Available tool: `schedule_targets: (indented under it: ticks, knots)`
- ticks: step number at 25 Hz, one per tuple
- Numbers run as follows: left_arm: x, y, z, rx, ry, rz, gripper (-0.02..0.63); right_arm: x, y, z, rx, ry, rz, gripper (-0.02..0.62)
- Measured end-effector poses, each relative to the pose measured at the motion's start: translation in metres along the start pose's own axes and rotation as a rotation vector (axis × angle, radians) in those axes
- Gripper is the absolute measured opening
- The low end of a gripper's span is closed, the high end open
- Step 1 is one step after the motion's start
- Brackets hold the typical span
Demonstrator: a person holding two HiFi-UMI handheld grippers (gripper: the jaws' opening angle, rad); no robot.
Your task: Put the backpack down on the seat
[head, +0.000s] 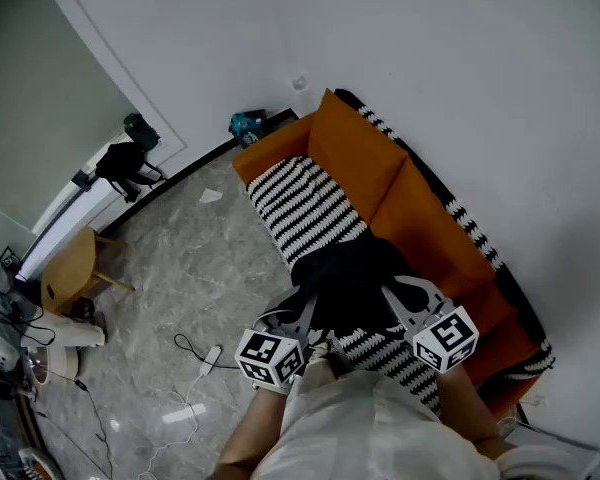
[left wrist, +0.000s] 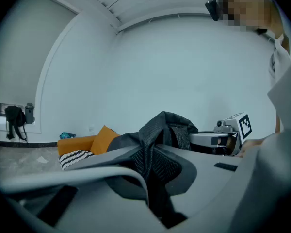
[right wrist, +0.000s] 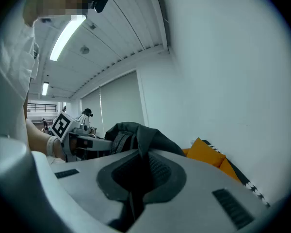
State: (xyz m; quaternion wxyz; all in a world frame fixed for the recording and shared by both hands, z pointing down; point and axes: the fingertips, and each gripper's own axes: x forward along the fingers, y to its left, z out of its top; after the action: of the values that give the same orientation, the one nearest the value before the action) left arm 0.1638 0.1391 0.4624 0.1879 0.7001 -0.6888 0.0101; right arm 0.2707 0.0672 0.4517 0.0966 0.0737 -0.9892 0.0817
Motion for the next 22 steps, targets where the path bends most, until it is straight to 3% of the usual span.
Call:
schedule_targets:
  ticks: [22]
  knots:
    - [-0.036,0.012,0.001,-0.021,-0.039,0.052,0.044,0.01,0.034,0.001,0.006,0.002,0.061,0.021]
